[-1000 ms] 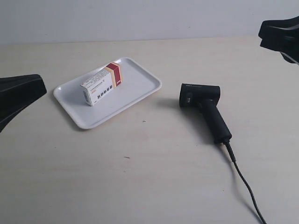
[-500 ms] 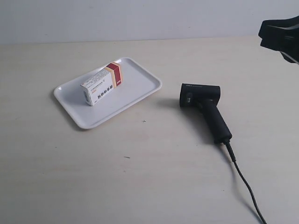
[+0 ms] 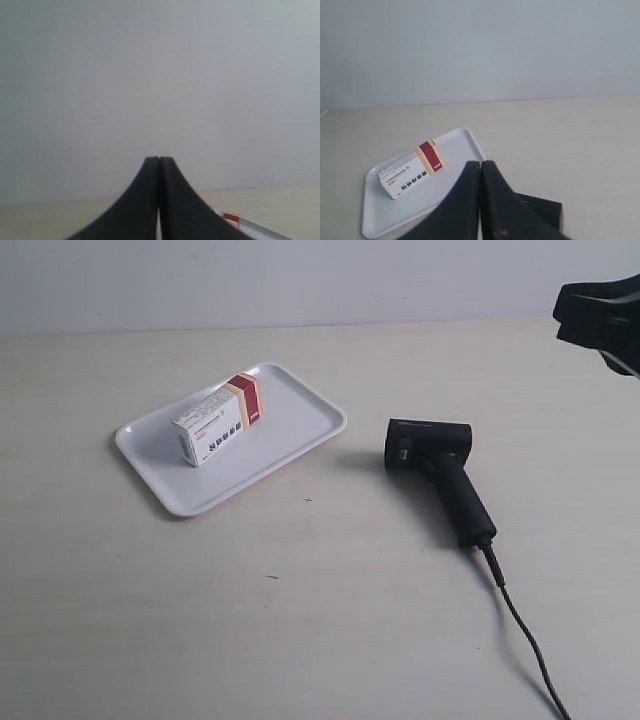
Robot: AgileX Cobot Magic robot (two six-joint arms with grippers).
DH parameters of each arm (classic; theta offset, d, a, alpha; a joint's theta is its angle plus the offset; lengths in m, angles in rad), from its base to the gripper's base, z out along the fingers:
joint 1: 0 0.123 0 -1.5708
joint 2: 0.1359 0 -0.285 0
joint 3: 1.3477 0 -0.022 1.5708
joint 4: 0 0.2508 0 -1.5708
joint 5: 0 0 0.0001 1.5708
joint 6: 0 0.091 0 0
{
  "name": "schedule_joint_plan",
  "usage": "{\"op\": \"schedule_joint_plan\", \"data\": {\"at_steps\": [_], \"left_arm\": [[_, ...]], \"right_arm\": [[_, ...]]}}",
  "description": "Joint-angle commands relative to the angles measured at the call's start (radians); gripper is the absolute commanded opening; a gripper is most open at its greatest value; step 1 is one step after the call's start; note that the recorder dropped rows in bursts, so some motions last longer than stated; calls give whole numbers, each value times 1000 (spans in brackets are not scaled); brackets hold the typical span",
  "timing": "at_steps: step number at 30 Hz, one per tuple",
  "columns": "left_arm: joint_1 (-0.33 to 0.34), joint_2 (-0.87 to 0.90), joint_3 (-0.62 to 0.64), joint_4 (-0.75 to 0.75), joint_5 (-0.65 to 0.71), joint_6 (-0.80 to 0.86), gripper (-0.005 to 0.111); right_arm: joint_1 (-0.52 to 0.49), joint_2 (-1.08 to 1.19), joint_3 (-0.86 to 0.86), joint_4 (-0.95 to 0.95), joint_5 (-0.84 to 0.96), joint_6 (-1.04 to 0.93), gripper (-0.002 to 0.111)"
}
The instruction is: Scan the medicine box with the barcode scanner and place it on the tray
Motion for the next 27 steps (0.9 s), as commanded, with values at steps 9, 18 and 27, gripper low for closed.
{"op": "schedule_joint_plan", "data": {"at_steps": [9, 18, 27], "left_arm": [[0, -134, 3, -584, 557, 621, 1], [0, -134, 3, -584, 562, 621, 1], [0, -134, 3, -584, 562, 623, 1]], "right_arm": [[1, -4, 6, 3, -13, -3, 0], [1, -4, 6, 3, -13, -3, 0], [1, -4, 6, 49, -6, 52, 0]]}}
